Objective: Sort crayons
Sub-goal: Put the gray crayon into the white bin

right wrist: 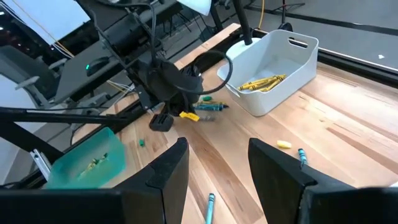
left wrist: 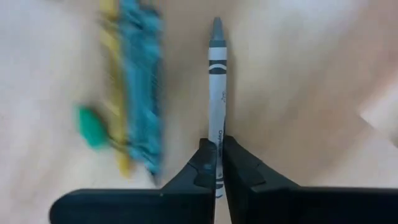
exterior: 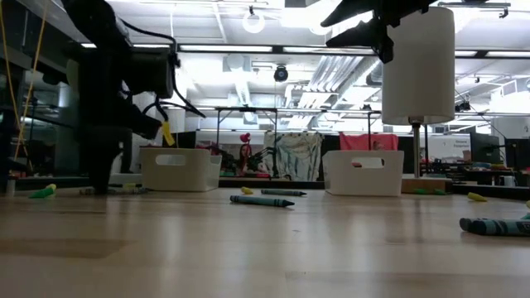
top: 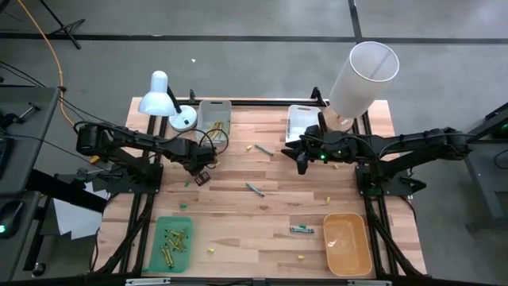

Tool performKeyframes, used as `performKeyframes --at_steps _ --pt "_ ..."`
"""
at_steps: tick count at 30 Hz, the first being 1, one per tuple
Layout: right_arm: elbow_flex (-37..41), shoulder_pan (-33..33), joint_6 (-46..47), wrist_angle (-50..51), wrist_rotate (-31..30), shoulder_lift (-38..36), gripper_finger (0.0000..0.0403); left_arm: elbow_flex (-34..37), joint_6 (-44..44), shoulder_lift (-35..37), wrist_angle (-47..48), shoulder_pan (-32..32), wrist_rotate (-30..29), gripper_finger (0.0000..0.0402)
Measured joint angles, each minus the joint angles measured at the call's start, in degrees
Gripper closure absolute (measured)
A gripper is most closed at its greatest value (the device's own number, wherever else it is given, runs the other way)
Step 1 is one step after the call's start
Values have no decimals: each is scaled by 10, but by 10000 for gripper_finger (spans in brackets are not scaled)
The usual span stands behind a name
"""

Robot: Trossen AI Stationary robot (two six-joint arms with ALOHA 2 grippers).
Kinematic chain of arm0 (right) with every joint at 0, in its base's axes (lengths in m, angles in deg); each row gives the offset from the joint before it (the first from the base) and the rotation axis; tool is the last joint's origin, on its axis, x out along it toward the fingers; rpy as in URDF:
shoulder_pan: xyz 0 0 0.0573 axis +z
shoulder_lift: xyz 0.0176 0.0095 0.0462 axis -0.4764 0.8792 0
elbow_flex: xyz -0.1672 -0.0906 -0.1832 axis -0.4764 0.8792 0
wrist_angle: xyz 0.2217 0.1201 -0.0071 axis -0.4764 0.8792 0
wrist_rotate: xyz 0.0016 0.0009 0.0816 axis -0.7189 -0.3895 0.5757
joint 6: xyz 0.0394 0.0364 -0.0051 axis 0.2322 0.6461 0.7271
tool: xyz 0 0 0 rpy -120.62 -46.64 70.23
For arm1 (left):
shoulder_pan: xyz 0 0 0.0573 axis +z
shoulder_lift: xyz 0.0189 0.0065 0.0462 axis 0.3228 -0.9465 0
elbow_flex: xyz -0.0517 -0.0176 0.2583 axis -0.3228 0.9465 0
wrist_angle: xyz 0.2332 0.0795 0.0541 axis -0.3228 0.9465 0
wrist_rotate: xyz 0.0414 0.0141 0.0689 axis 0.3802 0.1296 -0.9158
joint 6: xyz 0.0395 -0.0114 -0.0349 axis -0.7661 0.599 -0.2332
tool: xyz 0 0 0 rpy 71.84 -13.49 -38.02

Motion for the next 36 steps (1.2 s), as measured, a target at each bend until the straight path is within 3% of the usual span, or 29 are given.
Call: performKeyframes --at_steps 4,10,17,22,24,36 --pt "0 0 0 -5 0 0 242 2 -5 50 -7 -17 15 400" --pt "0 0 1 -27 0 0 242 1 -6 162 -87 -76 -34 401" --pt "0 0 5 -46 0 0 242 40 -47 270 -374 -174 -136 401" --pt "0 0 3 -76 12 0 242 95 -76 282 -646 -204 -145 401" --pt "0 0 -2 -94 22 0 242 108 -84 275 -715 -204 -147 401" --pt "0 0 -10 -134 52 7 242 107 -79 236 -762 -184 -142 401"
